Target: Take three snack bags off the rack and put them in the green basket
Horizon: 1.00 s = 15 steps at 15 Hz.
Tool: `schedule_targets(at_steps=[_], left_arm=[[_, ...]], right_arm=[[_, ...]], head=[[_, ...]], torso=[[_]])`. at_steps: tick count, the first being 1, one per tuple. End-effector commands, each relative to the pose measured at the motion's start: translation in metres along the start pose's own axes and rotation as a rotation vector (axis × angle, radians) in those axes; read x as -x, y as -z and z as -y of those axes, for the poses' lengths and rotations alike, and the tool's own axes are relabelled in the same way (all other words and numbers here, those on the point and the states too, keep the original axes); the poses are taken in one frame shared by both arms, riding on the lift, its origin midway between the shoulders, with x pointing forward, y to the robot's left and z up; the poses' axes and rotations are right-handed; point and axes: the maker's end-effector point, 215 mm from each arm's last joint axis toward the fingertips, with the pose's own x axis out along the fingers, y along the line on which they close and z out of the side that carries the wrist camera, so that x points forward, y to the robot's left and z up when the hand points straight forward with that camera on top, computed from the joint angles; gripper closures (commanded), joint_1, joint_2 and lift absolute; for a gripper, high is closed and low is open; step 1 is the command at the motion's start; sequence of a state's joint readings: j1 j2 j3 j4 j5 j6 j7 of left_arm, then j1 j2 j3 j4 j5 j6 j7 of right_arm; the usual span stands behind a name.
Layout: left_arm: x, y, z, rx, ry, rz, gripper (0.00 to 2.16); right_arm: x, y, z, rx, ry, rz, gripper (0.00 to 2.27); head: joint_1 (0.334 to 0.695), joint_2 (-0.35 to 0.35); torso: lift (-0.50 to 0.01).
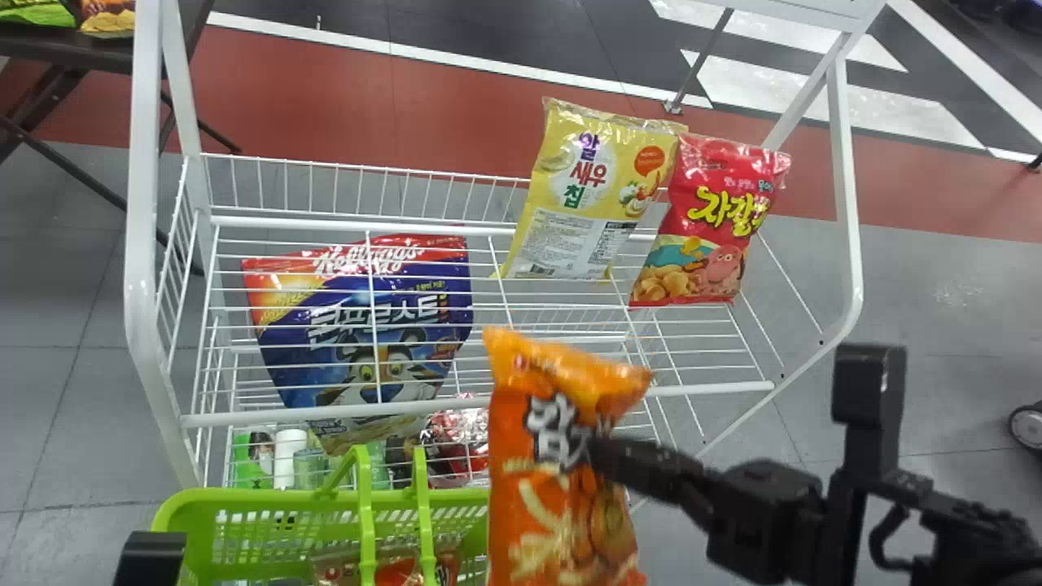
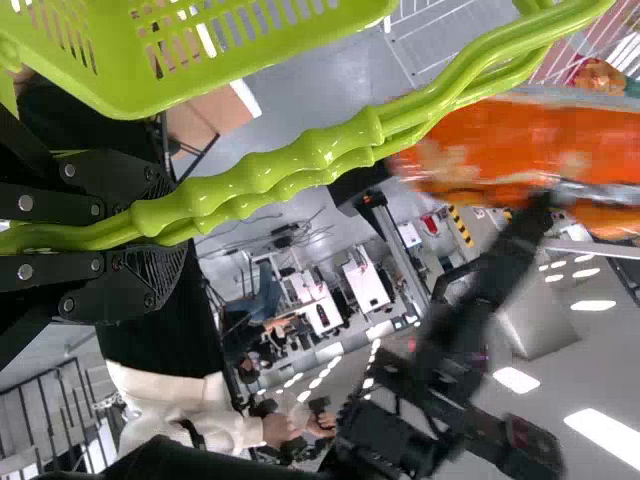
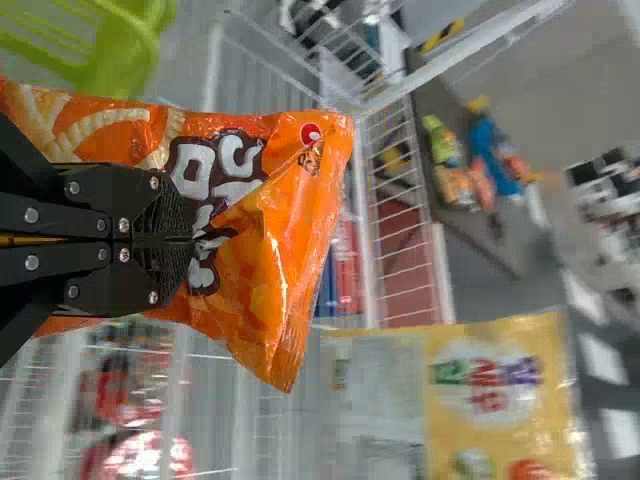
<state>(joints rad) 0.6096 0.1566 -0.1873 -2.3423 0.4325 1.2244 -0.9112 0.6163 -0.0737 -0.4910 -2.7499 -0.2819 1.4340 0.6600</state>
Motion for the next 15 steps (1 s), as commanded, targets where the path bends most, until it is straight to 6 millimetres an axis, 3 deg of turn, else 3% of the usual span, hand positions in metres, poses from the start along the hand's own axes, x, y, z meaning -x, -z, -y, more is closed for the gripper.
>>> schedule_targets(at_steps=[1,7,11,15], left_arm=[[-0.002,-0.002,0.003,-0.007,0.006,0.006,1.16],[-0.003,-0.002,0.004,-0.012,0.004,0.004,1.16],[-0.003,-0.002,0.004,-0.012,0.007,0.003,1.16],[-0.003,-0.001,0.004,-0.012,0.005,0.001,1.16]], right_arm=[[-0.003,0.054,-0.012,-0.068,-0.032,-0.158,2.22],[-0.048,0.128,-0.067,-0.122,-0.202,-0.344,2.22],[-0.079,0.145,-0.088,-0.067,-0.228,-0.382,2.20],[-0.113,0.163,-0.062,0.122,-0.076,-0.393,2.00]], head=[[0.695,-0.350],[0.695,-0.350],[0.695,-0.350],[0.695,-0.350]], torso=[[-0.022],[-0.022],[-0.022],[-0.022]])
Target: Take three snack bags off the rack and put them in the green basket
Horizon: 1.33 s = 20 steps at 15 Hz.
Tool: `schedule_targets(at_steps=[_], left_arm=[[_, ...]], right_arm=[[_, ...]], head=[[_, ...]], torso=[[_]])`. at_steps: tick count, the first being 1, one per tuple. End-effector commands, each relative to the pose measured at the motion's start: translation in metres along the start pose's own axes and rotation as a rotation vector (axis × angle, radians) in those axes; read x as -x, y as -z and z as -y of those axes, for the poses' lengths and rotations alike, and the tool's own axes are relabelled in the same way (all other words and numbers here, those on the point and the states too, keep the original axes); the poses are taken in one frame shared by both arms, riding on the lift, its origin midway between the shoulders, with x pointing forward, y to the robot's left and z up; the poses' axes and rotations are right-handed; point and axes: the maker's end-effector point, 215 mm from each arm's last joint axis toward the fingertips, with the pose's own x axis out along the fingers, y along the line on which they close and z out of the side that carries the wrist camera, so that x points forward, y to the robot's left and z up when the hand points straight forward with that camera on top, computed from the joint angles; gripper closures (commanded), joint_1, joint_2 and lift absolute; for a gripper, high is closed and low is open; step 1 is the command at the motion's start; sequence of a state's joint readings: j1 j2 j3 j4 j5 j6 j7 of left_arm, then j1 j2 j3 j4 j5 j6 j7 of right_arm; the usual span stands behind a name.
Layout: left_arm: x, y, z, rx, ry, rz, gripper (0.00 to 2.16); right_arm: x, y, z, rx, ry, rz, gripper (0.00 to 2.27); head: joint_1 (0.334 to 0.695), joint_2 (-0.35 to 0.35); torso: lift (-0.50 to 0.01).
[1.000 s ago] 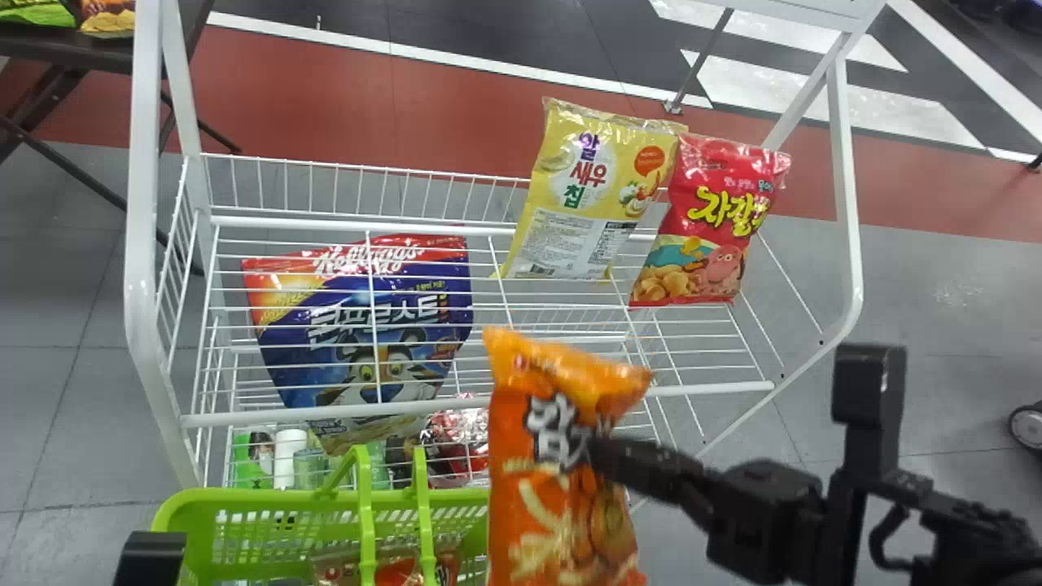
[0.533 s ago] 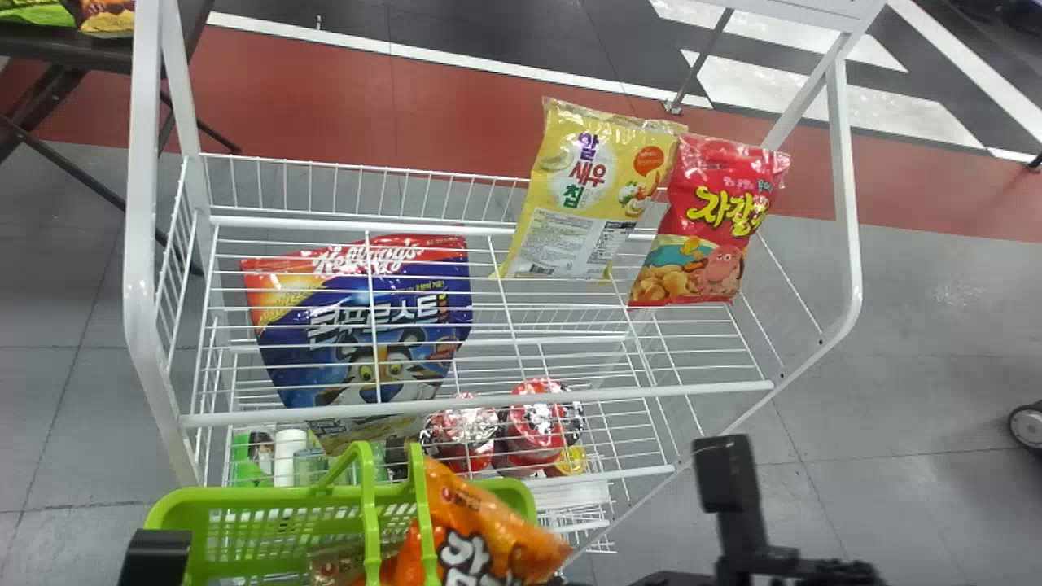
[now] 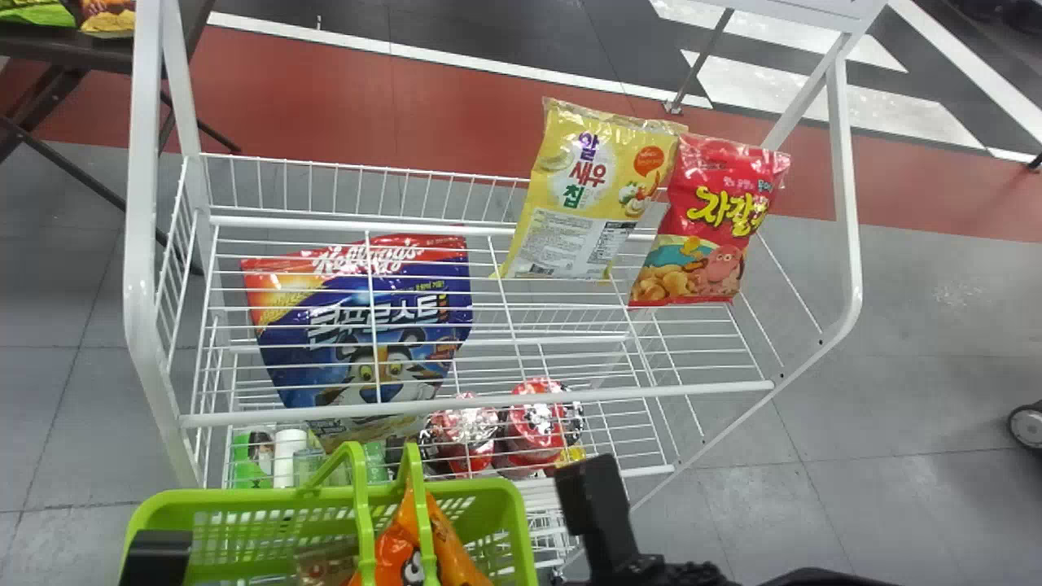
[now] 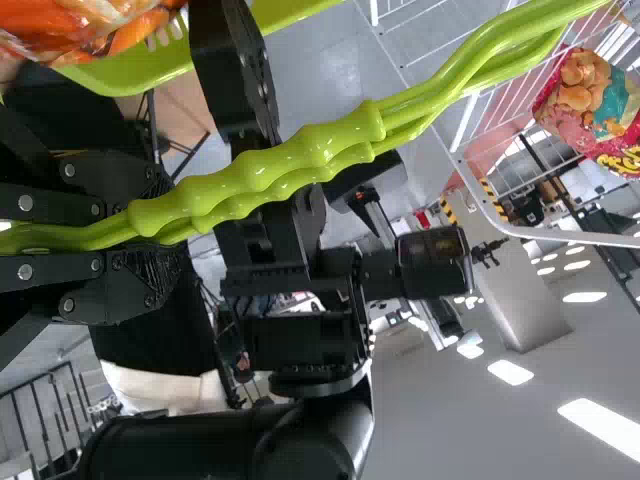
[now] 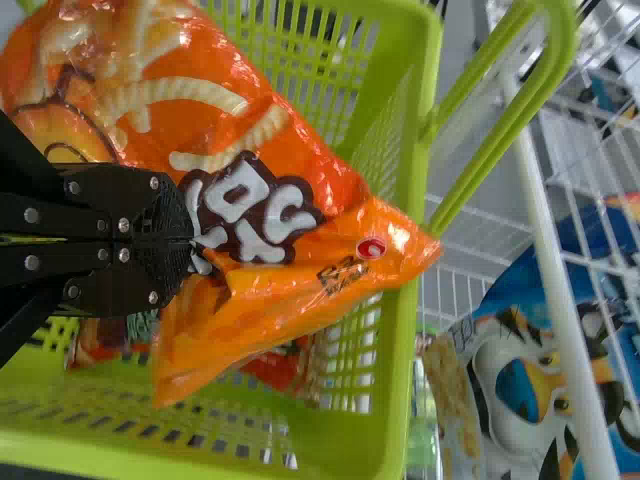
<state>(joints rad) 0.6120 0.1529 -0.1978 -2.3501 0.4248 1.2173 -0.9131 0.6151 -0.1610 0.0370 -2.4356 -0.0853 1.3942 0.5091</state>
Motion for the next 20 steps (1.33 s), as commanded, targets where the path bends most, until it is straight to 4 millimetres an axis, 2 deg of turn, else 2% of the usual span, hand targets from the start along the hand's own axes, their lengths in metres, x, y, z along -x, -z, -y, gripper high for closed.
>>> schedule_targets(at_steps=[1,2,3,4,5,6,7,9,12,13,15,18,19,20], left_arm=[[-0.001,0.000,0.000,-0.002,-0.002,-0.003,1.16],[-0.002,0.000,0.000,-0.004,-0.001,-0.005,1.16],[-0.002,0.000,0.000,-0.006,-0.003,-0.005,1.16],[-0.002,0.000,0.000,-0.005,0.000,-0.005,1.16],[0.000,0.000,0.000,-0.006,-0.003,-0.004,1.16],[0.001,0.000,-0.001,-0.006,-0.004,-0.003,1.16],[0.001,0.000,0.000,-0.004,-0.002,-0.003,1.16],[0.001,0.000,0.000,-0.004,-0.002,-0.003,1.16],[0.000,-0.001,0.000,-0.005,0.001,-0.001,1.16],[-0.001,0.000,0.001,-0.005,0.002,-0.003,1.16],[-0.002,0.001,0.002,-0.004,0.004,-0.005,1.16],[-0.002,0.002,0.002,-0.001,0.002,-0.005,1.16],[-0.002,0.003,0.001,0.000,-0.001,-0.006,1.16],[-0.002,0.003,0.001,0.000,-0.001,-0.006,1.16]], right_arm=[[-0.019,0.006,0.007,0.123,0.098,-0.021,1.99],[-0.023,0.011,0.003,0.144,0.100,-0.038,1.75],[-0.023,0.015,-0.006,0.148,0.066,-0.045,1.20],[-0.017,0.016,-0.011,0.144,0.049,-0.054,0.42],[-0.006,0.022,-0.010,0.121,0.052,-0.079,0.05],[0.011,0.031,-0.007,0.079,0.069,-0.120,0.02],[0.027,0.027,-0.004,0.070,0.082,-0.116,0.02],[0.050,0.001,0.005,0.072,0.096,-0.045,0.03],[0.068,-0.012,0.026,-0.006,0.115,0.019,0.06],[0.071,-0.038,0.035,0.003,0.114,0.121,0.07],[0.087,-0.123,0.066,0.078,0.155,0.439,0.04],[0.135,-0.219,0.117,0.205,0.301,0.824,0.04],[0.152,-0.238,0.134,0.206,0.361,0.906,0.07],[0.160,-0.249,0.154,0.189,0.410,0.937,0.07]], head=[[0.695,-0.350],[0.695,-0.350],[0.695,-0.350],[0.695,-0.350],[0.695,-0.350],[0.695,-0.350],[0.695,-0.350],[0.695,-0.350],[0.695,-0.350],[0.695,-0.350],[0.695,-0.350],[0.695,-0.350],[0.695,-0.350],[0.695,-0.350]], torso=[[-0.022],[-0.022],[-0.022],[-0.022],[-0.022],[-0.022],[-0.022],[-0.022],[-0.022],[-0.022],[-0.022],[-0.022],[-0.022],[-0.022]])
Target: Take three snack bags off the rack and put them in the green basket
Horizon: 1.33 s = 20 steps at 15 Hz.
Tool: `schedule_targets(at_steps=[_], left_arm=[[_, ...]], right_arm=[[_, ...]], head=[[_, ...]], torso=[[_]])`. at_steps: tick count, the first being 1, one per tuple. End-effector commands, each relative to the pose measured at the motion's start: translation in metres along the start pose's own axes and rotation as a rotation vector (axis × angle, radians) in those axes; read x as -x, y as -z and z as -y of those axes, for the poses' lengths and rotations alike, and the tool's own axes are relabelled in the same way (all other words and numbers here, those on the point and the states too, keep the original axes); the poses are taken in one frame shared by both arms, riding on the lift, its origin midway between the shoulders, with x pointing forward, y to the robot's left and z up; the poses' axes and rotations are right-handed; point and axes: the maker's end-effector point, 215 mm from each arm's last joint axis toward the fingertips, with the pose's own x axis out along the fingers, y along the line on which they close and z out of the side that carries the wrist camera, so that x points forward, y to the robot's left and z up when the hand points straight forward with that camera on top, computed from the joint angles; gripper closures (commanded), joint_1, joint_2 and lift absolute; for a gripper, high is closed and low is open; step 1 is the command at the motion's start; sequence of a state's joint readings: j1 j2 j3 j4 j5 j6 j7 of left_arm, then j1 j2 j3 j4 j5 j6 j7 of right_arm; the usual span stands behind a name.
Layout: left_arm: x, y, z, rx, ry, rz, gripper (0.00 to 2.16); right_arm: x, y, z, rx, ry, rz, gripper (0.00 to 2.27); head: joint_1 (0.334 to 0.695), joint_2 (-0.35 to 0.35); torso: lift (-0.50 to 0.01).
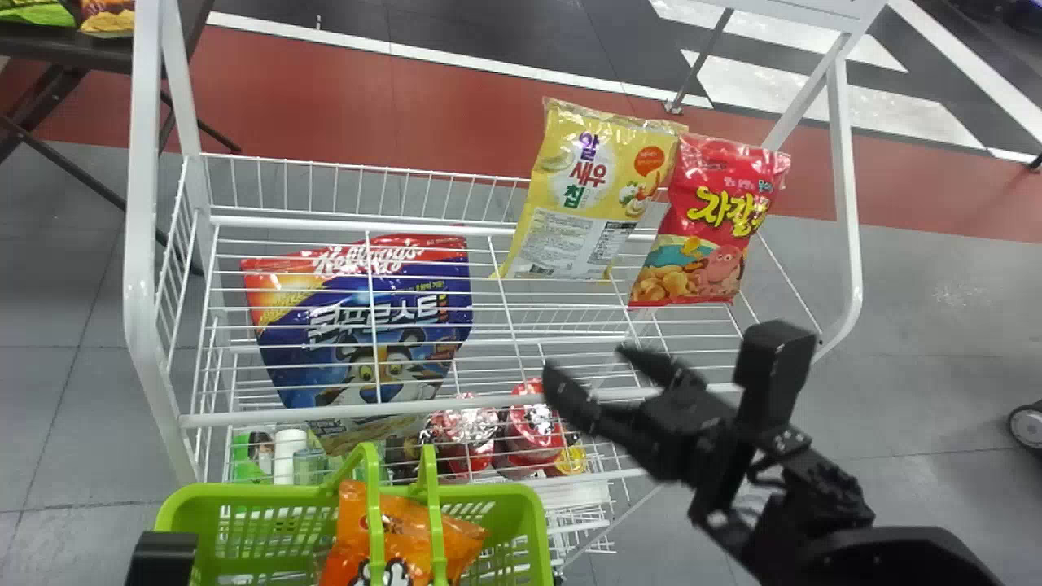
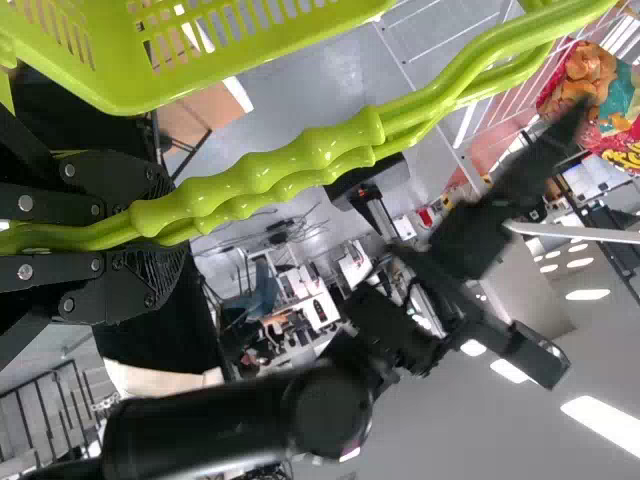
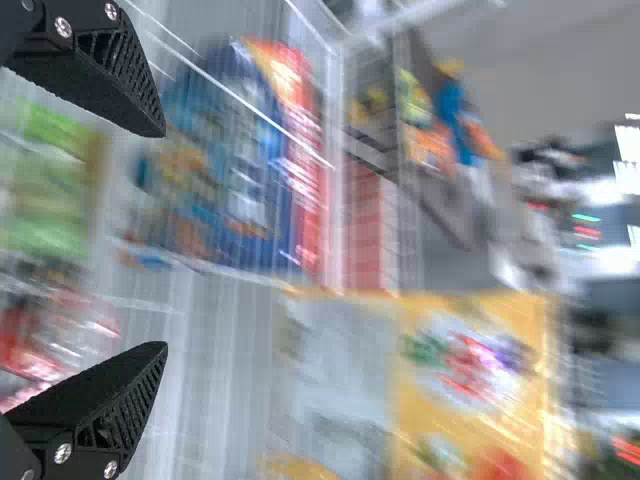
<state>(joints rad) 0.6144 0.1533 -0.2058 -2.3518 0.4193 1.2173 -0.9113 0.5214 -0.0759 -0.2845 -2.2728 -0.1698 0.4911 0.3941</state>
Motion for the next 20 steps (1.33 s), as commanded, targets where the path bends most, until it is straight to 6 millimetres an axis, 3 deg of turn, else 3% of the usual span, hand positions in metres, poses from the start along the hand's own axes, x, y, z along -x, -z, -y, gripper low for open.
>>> schedule_targets(at_steps=[1,6,10,13,14,15,16,20], left_arm=[[0.000,0.001,-0.001,0.002,-0.002,-0.001,1.16],[0.000,0.001,-0.002,0.001,-0.006,-0.003,1.16],[0.001,0.001,-0.006,-0.001,-0.012,-0.009,1.16],[0.002,0.001,-0.007,-0.001,-0.013,-0.011,1.16],[0.002,0.001,-0.008,0.001,-0.015,-0.013,1.16],[0.002,0.000,-0.008,-0.001,-0.014,-0.009,1.16],[0.002,0.001,-0.008,0.000,-0.014,-0.010,1.16],[0.002,0.001,-0.008,0.001,-0.016,-0.010,1.16]], right_arm=[[-0.021,-0.026,0.047,0.019,0.112,0.108,0.07],[-0.060,-0.043,0.167,0.073,0.417,0.153,0.08],[-0.077,-0.042,0.212,0.093,0.517,0.159,0.09],[-0.090,-0.029,0.227,0.070,0.486,0.096,0.16],[-0.093,-0.023,0.223,0.055,0.462,0.081,0.56],[-0.094,-0.017,0.221,0.044,0.456,0.064,1.45],[-0.091,-0.008,0.221,0.015,0.457,0.044,2.14],[-0.071,-0.035,0.209,0.032,0.448,0.151,2.24]], head=[[0.695,-0.350],[0.695,-0.350],[0.695,-0.350],[0.695,-0.350],[0.695,-0.350],[0.695,-0.350],[0.695,-0.350],[0.695,-0.350]], torso=[[-0.022],[-0.022],[-0.022],[-0.022],[-0.022],[-0.022],[-0.022],[-0.022]])
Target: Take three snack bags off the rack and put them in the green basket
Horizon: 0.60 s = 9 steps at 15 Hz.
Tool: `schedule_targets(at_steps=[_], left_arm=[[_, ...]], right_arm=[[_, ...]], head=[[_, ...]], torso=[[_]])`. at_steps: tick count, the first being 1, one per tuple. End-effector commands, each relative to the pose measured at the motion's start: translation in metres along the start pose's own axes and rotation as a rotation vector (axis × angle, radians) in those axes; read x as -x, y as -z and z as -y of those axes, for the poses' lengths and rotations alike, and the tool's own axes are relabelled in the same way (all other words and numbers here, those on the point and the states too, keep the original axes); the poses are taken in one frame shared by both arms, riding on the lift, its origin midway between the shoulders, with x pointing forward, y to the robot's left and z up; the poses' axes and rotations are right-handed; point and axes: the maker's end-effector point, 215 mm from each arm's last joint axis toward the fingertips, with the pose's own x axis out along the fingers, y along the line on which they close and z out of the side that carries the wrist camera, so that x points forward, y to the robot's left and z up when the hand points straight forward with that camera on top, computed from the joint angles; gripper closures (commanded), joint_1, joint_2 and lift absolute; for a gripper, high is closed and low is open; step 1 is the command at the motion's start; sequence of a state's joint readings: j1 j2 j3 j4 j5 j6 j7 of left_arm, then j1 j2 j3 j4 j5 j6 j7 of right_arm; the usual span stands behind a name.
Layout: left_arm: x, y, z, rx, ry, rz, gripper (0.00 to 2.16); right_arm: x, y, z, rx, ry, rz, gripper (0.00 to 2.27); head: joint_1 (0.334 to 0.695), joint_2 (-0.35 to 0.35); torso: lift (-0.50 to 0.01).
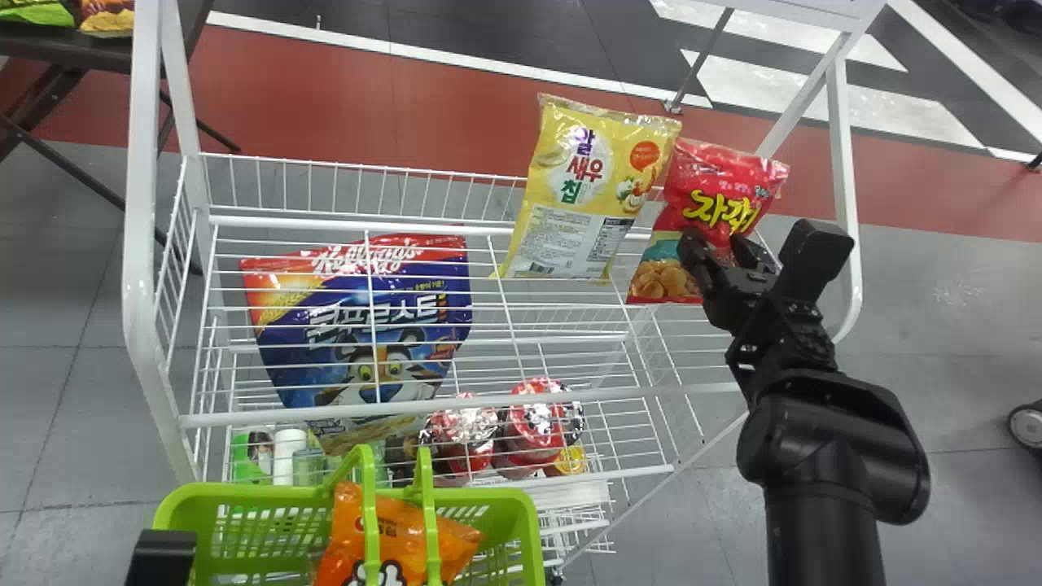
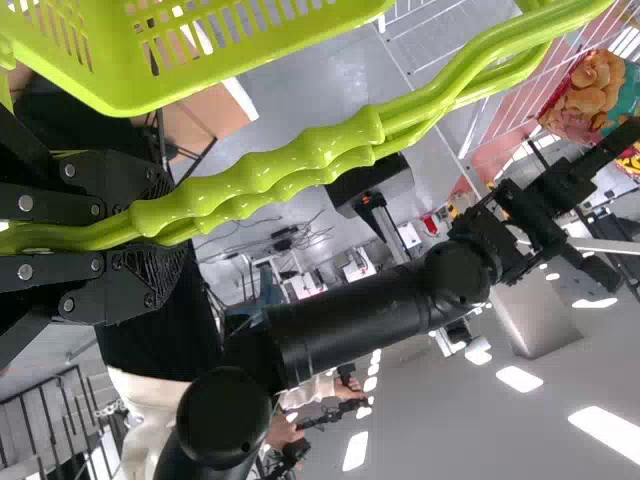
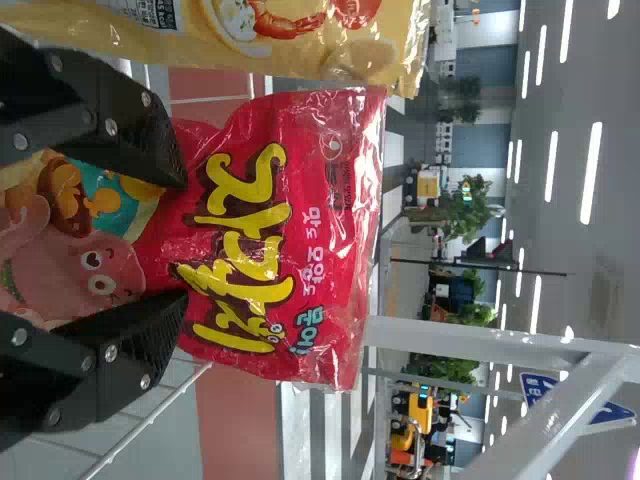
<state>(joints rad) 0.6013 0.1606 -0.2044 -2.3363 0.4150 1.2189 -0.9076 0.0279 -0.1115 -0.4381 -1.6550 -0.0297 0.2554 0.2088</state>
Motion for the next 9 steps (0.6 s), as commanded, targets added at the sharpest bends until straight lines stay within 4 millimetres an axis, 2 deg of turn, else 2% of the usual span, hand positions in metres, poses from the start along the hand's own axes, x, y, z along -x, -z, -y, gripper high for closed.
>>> schedule_targets(at_steps=[1,4,5,9], left_arm=[[0.000,0.000,0.000,0.000,0.000,0.000,1.16],[-0.001,0.001,0.003,0.000,0.004,-0.001,1.16],[-0.001,0.001,0.003,-0.002,0.004,-0.001,1.16],[0.000,0.001,0.004,-0.006,-0.004,-0.004,1.16]], right_arm=[[0.010,-0.012,0.003,-0.007,0.010,0.045,2.24],[0.020,-0.015,0.019,-0.047,0.032,0.060,2.24],[0.028,-0.021,0.019,-0.065,0.020,0.077,2.24],[0.079,-0.063,-0.009,-0.068,-0.063,0.150,2.24]], head=[[0.695,-0.350],[0.695,-0.350],[0.695,-0.350],[0.695,-0.350]], torso=[[-0.022],[-0.022],[-0.022],[-0.022]])
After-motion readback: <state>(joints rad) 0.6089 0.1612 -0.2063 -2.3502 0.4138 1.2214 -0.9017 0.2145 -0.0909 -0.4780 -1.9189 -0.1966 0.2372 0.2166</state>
